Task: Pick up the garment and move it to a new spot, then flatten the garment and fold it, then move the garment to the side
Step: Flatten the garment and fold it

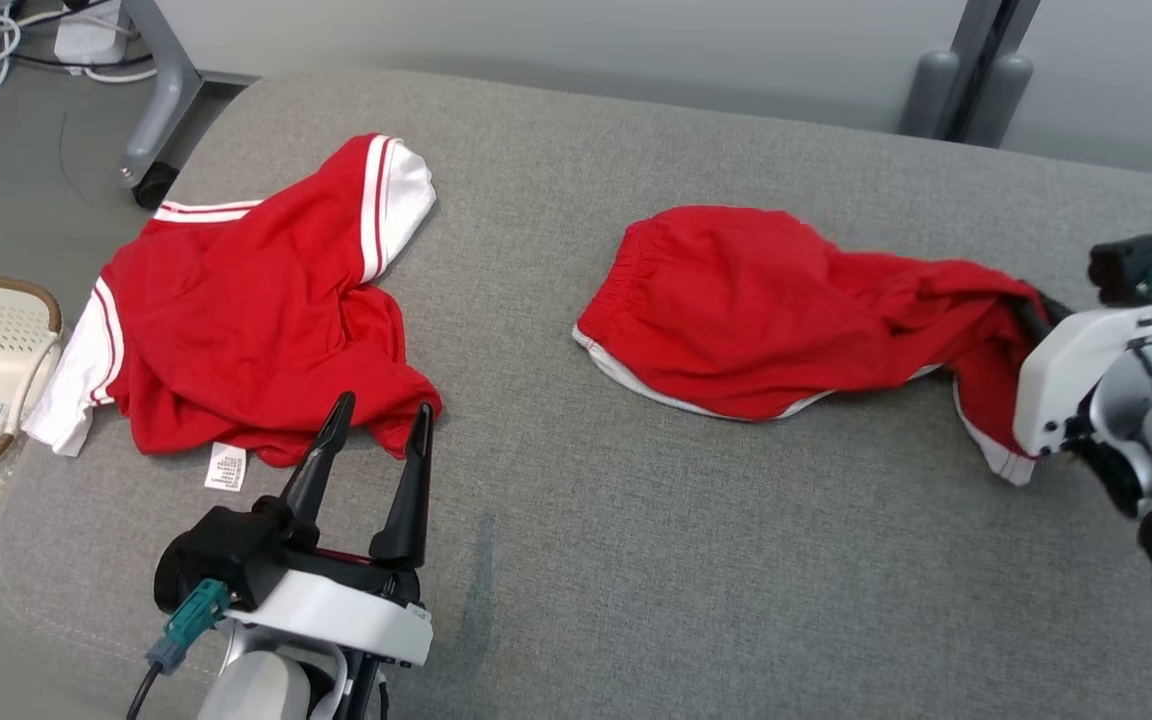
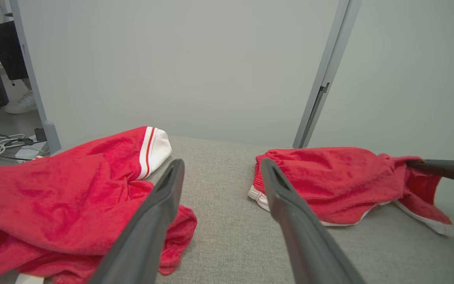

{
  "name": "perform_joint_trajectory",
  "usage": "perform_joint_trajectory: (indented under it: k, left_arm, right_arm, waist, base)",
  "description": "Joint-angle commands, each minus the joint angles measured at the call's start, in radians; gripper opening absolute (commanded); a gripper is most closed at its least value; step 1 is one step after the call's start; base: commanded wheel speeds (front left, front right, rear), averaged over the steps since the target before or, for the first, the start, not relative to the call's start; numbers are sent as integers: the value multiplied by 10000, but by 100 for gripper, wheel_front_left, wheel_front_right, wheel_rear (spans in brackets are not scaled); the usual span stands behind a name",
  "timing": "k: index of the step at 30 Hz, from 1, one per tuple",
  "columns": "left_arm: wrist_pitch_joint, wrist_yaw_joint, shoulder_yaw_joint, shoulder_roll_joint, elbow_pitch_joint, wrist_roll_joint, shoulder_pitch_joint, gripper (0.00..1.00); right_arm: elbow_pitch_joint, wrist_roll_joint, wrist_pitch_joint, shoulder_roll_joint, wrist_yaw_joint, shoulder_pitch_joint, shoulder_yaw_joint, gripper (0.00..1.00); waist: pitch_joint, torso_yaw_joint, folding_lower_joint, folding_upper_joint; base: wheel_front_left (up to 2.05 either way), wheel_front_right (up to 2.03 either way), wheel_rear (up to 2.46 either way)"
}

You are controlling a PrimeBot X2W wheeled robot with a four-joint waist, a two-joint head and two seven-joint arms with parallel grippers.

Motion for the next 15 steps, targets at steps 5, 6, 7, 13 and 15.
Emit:
perform_joint_trajectory:
  k: [5, 6, 7, 13, 15]
  left_arm:
    - [-3, -37, -74, 37, -97, -17, -423, 100]
    - [-3, -44, -106, 35, -110, -10, -465, 100]
    - [-3, -51, -126, 36, -119, -3, -517, 100]
    - [-3, -51, -179, 35, -54, 54, -792, 100]
    - [-3, -58, -135, 40, -9, 77, -772, 100]
  right_arm:
    - [-261, 762, 458, -740, -2, -677, -105, 0]
    - [-257, 960, 521, -838, -2, -801, -133, 5]
    - [-246, 1115, 605, -934, -2, -908, -91, 8]
    - [388, 1876, 345, -976, -2, -1420, 22, 100]
    - [458, 1996, 63, -879, -1, -1413, 150, 100]
  waist:
    - [659, 82, 0, 0]
    - [734, 82, 0, 0]
    - [795, 78, 0, 0]
    - [879, -177, 0, 0]
    - [756, -333, 0, 0]
  base:
    - [0, 0, 0]
    - [0, 0, 0]
    - [0, 0, 0]
    - [0, 0, 0]
    - [0, 0, 0]
